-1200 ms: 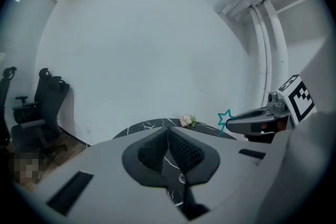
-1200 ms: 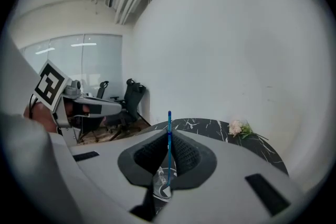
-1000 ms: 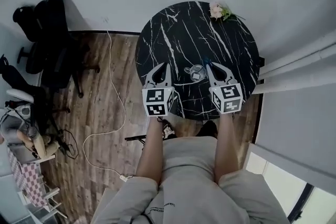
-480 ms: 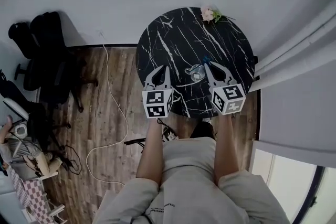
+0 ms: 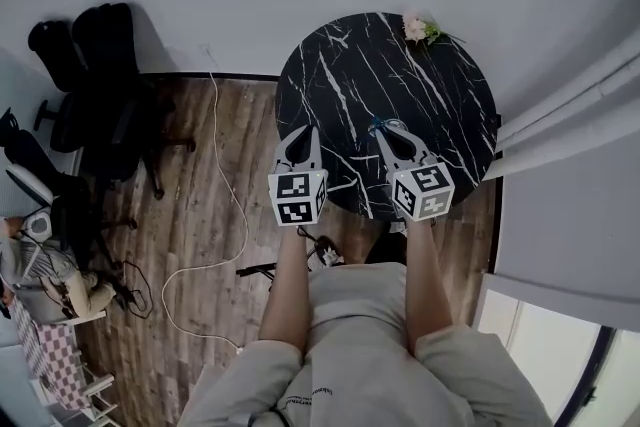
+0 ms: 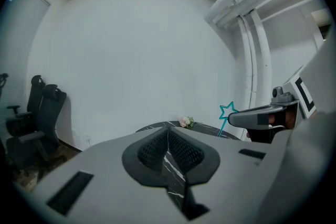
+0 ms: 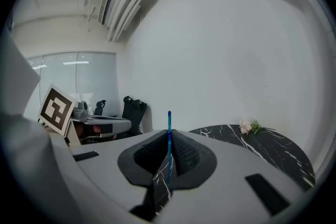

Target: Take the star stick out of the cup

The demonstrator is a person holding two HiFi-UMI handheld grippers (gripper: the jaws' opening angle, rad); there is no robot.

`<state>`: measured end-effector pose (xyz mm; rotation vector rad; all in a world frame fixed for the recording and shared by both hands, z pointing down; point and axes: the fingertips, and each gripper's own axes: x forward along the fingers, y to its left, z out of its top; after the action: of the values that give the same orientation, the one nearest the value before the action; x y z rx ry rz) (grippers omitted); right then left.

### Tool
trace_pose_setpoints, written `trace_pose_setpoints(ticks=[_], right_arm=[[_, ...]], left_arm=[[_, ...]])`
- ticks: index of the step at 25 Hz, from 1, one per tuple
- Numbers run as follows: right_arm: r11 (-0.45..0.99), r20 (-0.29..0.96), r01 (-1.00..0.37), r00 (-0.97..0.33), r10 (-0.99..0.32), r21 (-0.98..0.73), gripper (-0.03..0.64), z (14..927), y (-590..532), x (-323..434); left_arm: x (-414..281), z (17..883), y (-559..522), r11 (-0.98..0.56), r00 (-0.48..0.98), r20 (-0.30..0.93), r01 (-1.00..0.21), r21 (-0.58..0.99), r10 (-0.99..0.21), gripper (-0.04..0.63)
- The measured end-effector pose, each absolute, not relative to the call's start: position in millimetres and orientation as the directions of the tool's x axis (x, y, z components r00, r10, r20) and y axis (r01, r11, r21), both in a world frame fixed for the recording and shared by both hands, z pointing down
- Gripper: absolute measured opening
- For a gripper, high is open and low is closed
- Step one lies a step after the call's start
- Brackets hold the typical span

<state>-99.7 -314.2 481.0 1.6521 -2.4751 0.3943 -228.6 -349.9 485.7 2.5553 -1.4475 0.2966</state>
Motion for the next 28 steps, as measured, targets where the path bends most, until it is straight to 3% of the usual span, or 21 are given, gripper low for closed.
trace_pose_setpoints(ticks=[12, 28], right_arm=[[0.365, 0.34, -0.918, -0.396, -0.853, -0.156, 0.044, 523, -312, -114], [0.391, 0.351, -0.912, -0.409, -0.842, -0.125, 0.044, 521, -315, -128]], left_arm=[[-238, 501, -349, -0.509, 0.505, 0.294, -0.858, 0.071, -0.811, 0.023], [-249, 497, -350, -0.498, 0.495, 0.29, -0.864, 0.069, -0.819, 0.023]])
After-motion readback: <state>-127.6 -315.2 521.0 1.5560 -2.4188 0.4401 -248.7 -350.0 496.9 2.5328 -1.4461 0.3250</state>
